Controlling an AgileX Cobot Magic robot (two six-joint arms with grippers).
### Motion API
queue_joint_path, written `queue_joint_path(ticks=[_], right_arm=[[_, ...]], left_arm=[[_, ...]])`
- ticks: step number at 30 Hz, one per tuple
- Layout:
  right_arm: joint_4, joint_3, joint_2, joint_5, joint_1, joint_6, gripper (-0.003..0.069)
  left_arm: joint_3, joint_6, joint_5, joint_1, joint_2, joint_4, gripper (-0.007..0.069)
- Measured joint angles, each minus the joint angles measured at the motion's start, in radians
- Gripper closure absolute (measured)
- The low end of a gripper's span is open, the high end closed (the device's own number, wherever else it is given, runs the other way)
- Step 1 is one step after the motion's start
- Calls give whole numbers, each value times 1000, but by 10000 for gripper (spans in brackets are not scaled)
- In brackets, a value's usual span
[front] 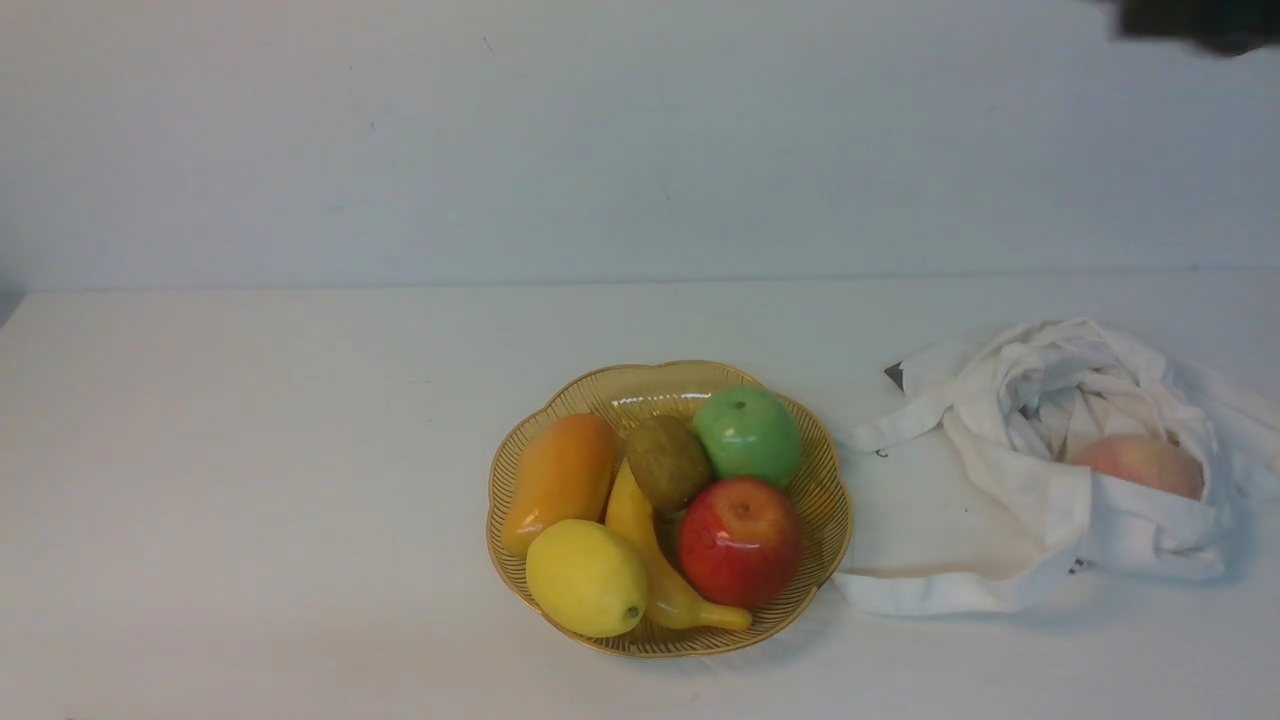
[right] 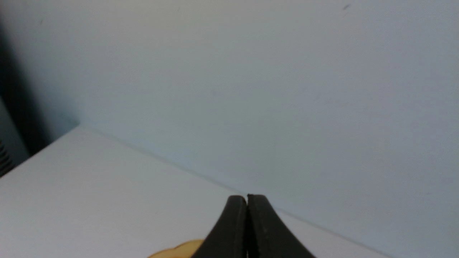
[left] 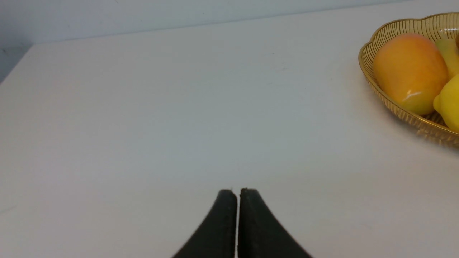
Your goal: Take the fruit out of the cloth bag on the white table and place them on a plate.
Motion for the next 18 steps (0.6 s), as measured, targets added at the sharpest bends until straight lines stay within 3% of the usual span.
queue_joint_path(ticks=[8, 18], right_arm=[[-332, 255, -421, -3, 0, 302, 670], [-369, 594, -742, -46, 0, 383, 670]], left_arm=[[0, 0, 0, 0, 0, 0, 632], [0, 0, 0, 0, 0, 0, 632]])
